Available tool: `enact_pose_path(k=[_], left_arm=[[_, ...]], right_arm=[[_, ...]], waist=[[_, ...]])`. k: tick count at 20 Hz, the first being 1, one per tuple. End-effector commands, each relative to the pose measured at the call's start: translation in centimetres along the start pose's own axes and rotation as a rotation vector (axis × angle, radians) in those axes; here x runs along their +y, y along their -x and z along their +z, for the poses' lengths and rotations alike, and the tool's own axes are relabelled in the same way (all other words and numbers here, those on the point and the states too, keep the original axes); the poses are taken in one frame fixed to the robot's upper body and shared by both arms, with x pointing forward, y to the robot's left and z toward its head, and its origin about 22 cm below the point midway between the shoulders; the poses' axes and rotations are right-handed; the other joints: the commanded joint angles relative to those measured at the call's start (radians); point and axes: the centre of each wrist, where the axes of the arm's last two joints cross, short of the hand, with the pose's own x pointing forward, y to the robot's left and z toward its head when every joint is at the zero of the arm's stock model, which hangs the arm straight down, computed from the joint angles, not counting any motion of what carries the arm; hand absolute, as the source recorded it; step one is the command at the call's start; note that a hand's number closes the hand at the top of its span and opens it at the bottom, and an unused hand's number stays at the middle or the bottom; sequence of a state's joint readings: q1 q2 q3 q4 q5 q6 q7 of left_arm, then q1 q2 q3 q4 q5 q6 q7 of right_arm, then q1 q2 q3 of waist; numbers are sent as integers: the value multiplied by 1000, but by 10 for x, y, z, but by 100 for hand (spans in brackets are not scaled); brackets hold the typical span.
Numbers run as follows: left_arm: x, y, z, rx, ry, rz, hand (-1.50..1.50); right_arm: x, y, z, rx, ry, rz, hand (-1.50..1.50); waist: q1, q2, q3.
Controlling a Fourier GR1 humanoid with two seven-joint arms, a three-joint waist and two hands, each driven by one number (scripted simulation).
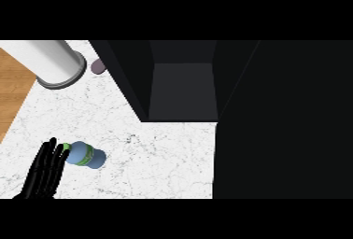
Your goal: Pick up the bottled water, place it into the cabinet and close the cabinet
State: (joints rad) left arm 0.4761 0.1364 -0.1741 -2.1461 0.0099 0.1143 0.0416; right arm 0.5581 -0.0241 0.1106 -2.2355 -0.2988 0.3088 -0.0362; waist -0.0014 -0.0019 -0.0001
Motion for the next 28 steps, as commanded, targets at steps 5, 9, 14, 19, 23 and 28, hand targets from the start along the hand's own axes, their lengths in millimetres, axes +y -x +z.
enact_pose_path(k=[5,9,14,19,23,28], left_arm=[[41,18,-3,21,3,-62,-150],[58,40,-28,9,-13,-81,-150],[75,63,-42,74,-6,-83,-150],[82,79,-60,126,-15,-65,-150],[92,110,-66,160,-65,-23,-150],[95,129,-74,202,-61,39,-150]], right_arm=[[-3,-15,19,-7,-13,12,-150],[18,-10,-9,3,-15,-1,-150],[17,-1,0,-17,-21,0,-150],[8,-4,9,-7,-22,12,-150],[10,-4,19,-10,-24,-1,-150],[-16,-1,25,-20,-38,-6,-150]], waist=[[-3,-1,0],[0,2,0],[-3,1,0],[-5,1,0],[-8,1,0],[-8,2,0]])
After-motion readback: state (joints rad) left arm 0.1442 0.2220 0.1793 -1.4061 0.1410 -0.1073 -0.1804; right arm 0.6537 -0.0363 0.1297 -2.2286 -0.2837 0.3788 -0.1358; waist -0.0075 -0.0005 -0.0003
